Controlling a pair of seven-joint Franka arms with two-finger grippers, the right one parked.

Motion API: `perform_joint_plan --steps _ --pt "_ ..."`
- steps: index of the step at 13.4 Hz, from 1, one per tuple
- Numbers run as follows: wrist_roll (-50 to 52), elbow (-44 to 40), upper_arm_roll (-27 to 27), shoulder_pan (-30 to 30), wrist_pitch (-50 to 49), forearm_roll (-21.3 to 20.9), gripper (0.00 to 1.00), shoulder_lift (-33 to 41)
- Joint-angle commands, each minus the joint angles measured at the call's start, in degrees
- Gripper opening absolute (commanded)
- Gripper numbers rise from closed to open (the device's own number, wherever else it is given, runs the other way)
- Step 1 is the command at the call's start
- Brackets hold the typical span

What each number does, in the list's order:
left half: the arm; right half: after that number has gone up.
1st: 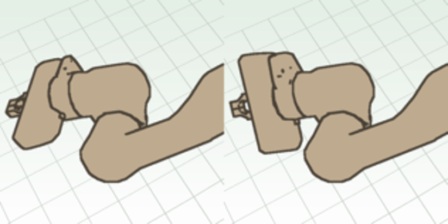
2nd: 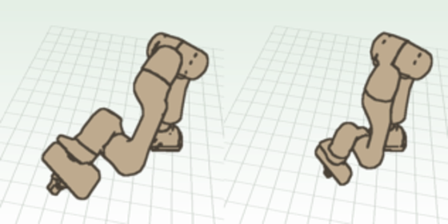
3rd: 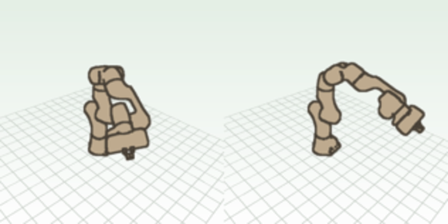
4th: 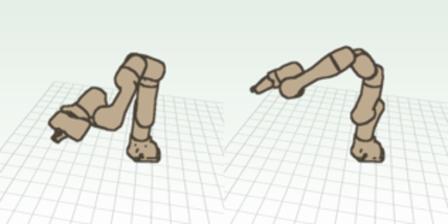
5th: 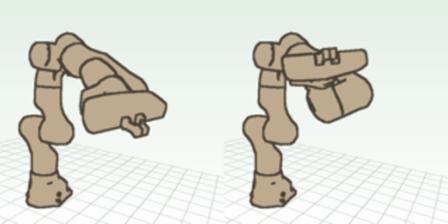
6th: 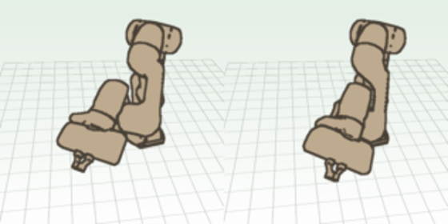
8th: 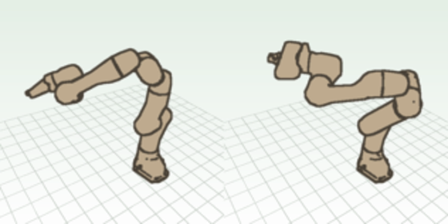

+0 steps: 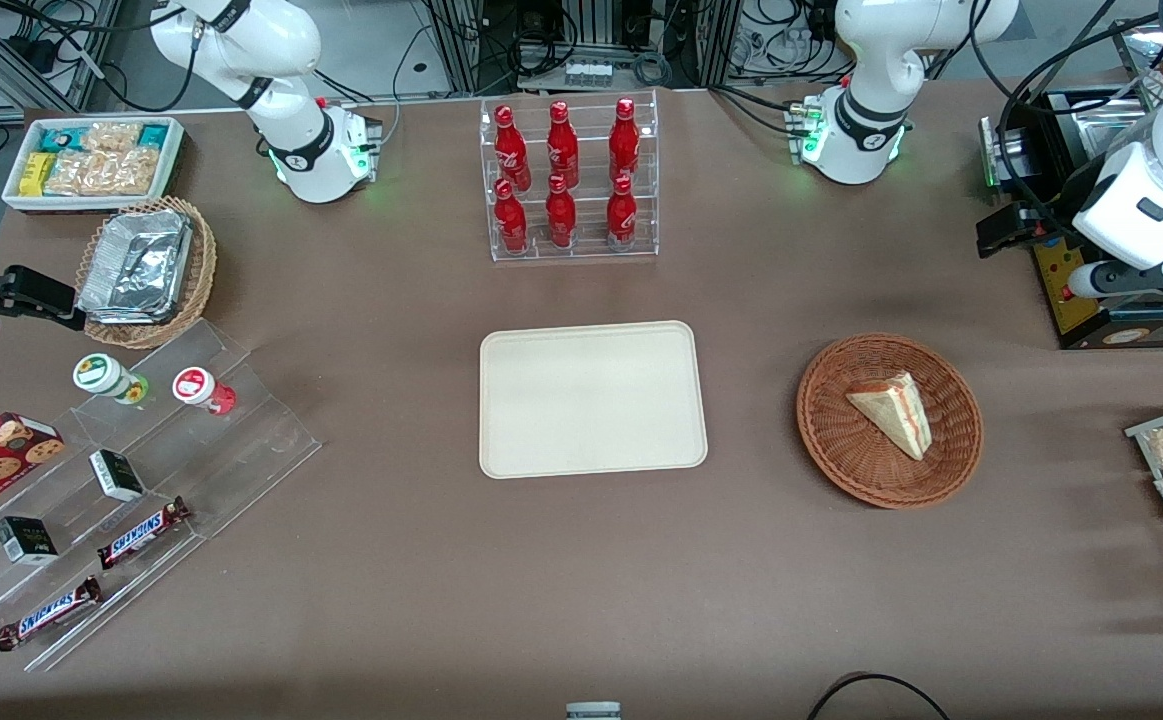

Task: Place sandwich from basket to tray
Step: 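Lower the open left gripper over the wrapped sandwich in the basket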

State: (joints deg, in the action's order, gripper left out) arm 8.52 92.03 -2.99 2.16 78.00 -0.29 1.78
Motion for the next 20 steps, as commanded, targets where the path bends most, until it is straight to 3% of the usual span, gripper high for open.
perform_joint_plan --steps 1,9,15,20 --pt "-1.66 -0.45 0.17 0.65 0.48 -1.12 1.0 -0.2" --pt "-1.58 1.74 0.17 0.48 9.35 -1.82 1.0 -7.04" --pt "-0.44 13.77 0.44 0.04 26.74 -1.82 1.0 -9.24" --pt "12.37 16.51 0.53 -0.05 33.18 -1.74 1.0 -12.32"
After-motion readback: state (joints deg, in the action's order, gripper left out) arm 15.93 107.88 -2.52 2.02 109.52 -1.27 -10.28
